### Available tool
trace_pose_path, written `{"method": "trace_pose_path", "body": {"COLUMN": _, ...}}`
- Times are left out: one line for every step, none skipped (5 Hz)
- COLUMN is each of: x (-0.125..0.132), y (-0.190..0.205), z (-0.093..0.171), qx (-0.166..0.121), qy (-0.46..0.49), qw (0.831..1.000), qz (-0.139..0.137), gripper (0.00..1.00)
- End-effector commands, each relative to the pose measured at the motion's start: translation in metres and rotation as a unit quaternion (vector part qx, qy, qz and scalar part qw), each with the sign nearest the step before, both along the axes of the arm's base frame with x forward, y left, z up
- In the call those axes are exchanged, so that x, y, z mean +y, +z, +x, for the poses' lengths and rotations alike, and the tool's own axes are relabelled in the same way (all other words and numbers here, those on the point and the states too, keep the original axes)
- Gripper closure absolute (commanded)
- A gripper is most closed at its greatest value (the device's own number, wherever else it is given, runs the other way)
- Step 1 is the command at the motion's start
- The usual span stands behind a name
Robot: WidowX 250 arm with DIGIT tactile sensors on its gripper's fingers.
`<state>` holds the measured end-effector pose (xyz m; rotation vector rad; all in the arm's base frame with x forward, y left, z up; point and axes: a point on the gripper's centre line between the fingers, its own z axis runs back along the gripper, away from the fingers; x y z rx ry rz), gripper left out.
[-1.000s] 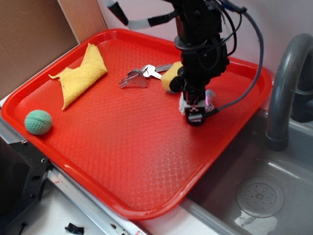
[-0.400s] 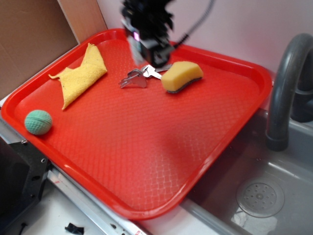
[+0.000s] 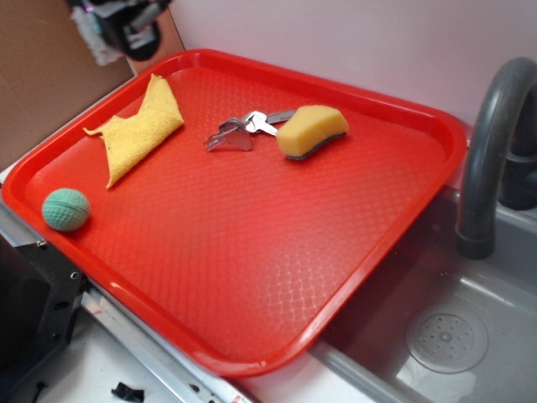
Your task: Grab the white paper.
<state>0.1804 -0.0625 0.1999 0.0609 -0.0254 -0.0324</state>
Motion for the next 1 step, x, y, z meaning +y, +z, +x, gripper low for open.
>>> {"method": "trace_pose_path", "body": {"x": -0.0127, "y": 0.0044, "z": -0.0109, "qx": -0.022, "qy": -0.024, "qw": 0.999, "qz": 0.004, "gripper": 1.00}}
